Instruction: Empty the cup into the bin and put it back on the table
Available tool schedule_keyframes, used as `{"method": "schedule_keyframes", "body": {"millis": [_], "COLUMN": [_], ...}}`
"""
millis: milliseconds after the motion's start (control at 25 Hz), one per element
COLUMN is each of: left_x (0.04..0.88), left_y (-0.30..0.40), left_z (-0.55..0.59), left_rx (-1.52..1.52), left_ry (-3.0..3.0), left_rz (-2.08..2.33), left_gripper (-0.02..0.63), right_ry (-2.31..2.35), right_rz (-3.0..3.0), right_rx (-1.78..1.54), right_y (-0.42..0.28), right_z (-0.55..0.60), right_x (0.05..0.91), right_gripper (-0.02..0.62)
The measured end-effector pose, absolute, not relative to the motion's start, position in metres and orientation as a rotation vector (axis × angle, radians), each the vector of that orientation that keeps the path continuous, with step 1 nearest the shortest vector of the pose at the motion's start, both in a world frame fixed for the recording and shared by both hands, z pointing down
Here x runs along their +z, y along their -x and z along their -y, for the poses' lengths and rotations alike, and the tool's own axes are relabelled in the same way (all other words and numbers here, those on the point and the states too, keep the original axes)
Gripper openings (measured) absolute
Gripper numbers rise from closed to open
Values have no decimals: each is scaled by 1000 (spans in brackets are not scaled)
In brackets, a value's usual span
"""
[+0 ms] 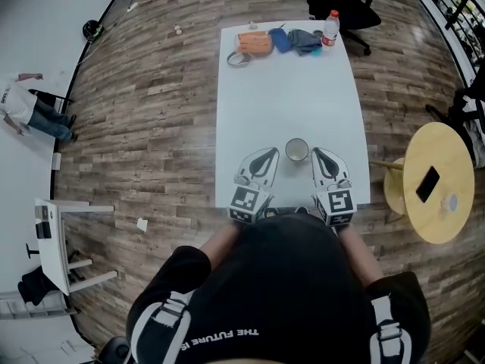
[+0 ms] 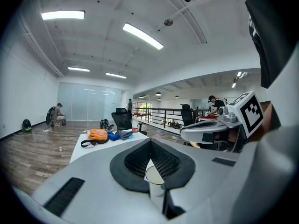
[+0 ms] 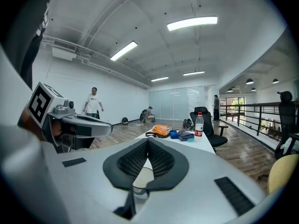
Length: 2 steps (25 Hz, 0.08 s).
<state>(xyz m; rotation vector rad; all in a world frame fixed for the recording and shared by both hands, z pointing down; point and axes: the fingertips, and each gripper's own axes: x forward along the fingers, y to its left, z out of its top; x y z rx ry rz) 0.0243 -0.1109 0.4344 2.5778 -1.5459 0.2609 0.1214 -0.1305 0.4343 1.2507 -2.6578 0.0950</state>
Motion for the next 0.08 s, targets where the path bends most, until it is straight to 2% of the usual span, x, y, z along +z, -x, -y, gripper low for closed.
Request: {"method": "schedule_keyframes", "body": {"millis": [80], "left_x": [435], "left_y": [-24], "left_z": [111], "left_rx": [260], "left_ry": [-2574], "left_rz": [1544], "left_gripper": [20], "right_ry": [-1248], "right_rz": [2657], "right_rx": [95], "right_y": [-120], "right_z": [131], "right_x": [435], "right_gripper": [15]}}
